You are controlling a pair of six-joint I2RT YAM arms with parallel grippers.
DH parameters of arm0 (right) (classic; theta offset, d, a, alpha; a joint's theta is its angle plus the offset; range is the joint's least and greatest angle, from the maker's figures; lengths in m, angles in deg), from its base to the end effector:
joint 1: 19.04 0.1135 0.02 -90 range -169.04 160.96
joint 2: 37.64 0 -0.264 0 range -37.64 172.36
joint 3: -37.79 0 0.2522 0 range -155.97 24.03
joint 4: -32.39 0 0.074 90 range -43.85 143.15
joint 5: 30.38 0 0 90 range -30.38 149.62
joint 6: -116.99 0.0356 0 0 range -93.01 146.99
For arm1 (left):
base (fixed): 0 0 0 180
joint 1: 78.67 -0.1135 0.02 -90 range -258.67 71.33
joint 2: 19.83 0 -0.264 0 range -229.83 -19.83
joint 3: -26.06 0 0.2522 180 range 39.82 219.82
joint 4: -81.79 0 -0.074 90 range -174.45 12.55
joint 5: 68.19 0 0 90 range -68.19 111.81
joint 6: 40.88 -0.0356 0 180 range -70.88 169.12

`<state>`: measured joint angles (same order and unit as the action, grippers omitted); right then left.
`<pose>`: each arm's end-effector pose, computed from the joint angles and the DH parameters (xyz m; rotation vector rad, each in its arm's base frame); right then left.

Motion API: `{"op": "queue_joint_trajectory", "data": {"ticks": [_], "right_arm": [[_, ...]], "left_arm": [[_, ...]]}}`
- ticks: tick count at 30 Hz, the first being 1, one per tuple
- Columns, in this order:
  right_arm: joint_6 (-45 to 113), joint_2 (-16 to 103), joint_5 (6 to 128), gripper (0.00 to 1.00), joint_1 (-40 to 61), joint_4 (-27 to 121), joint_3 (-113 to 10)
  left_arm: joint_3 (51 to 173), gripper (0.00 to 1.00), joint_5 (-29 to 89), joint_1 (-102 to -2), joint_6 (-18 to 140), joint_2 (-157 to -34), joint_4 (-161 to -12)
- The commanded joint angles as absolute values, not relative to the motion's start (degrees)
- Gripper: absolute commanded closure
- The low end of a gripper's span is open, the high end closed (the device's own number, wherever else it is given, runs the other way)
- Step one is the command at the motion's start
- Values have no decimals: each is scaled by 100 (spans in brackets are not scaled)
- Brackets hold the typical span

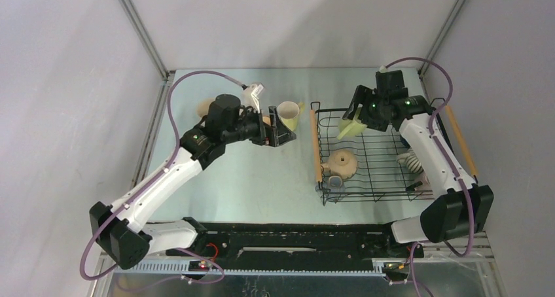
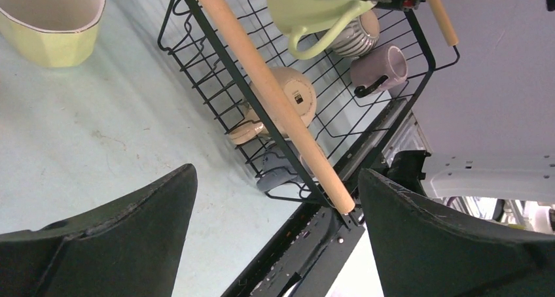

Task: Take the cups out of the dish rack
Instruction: Place the cup at the center of the board.

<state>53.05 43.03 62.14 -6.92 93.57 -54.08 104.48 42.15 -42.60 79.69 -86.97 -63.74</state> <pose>0.2881 0.0635 0.3391 0.2805 2.4574 0.3460 0.2057 -0.1651 0.3638 0.3500 2.0919 -1.0788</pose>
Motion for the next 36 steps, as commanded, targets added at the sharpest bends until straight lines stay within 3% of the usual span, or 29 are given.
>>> {"op": "queue_joint_trajectory", "data": {"ticks": [1, 21, 36], "right_arm": [[5430, 3870, 6814, 73, -785, 9363, -6017], [6058, 3303, 8709, 72, -802, 9239, -6430], [6691, 3275, 9564, 72, -509, 8432, -6207]], "left_arm": [[10914, 0, 4436, -4272, 8173, -8825, -6765], [10898, 3, 5434, -4588, 9509, -9464, -8403], [10406, 14, 5903, -4728, 10526, -9766, -10126]]}}
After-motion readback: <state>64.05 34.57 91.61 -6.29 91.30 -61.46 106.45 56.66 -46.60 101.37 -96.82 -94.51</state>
